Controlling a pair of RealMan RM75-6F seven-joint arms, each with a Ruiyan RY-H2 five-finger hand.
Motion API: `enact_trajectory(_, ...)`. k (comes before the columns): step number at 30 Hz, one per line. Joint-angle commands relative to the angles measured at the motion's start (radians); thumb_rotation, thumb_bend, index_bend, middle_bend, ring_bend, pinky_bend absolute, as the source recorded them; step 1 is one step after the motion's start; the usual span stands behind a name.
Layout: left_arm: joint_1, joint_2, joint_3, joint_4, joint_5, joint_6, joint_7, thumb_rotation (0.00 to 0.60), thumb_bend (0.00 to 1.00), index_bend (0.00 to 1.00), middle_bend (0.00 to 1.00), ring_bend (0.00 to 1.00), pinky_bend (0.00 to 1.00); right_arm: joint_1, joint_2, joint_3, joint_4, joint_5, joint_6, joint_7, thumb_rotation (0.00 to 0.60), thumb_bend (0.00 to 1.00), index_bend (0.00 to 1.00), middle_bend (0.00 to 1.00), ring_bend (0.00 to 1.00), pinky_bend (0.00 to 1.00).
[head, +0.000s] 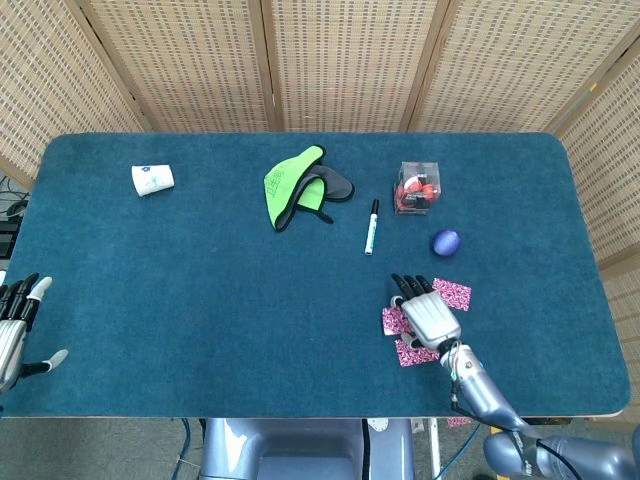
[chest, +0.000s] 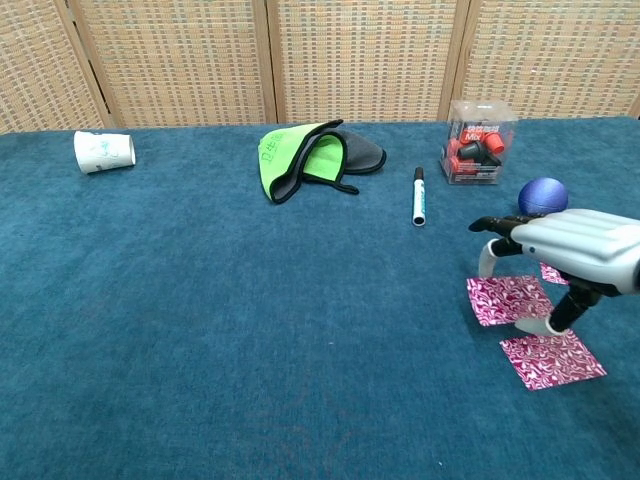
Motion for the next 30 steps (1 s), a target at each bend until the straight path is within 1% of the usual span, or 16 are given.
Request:
enact_trajectory(1,0.000,0.000,0.000,0.000,0.000,0.001,0.000,0.600,0.00,0.00,0.00,0.00,0.00,-0.027,0.030,-0.039,-0.034,-0.052,0.024,0.011,0.600,0.40,0.43,0.00,0.00,0.06)
enact_trajectory(5,0.001,0.000,0.000,0.000,0.001,0.002,0.000,0.600,0.00,0.00,0.00,0.00,0.00,-0.053,0.044,-0.077,-0.043,-0.103,0.036,0.028,0.600,0.40,0.43,0.00,0.00,0.06)
enact_trajectory(11,0.001,-0.001,0.000,0.000,0.001,0.003,0.001,0.600,0.00,0.00,0.00,0.00,0.00,-0.070,0.041,-0.092,-0.023,-0.143,0.040,0.054,0.600,0.40,0.43,0.00,0.00,0.06)
enact_trajectory(27,0.001,-0.001,0.000,0.000,0.001,0.002,0.001,0.600,0.00,0.00,0.00,0.00,0.00,-0.090,0.032,-0.091,0.008,-0.162,0.020,0.044,0.600,0.40,0.43,0.00,0.00,0.06)
enact_trajectory(30,0.001,-0.001,0.000,0.000,0.001,0.002,0.001,0.600,0.00,0.00,0.00,0.00,0.00,-0.093,0.028,-0.088,0.018,-0.161,0.015,0.045,0.600,0.39,0.38,0.00,0.00,0.06)
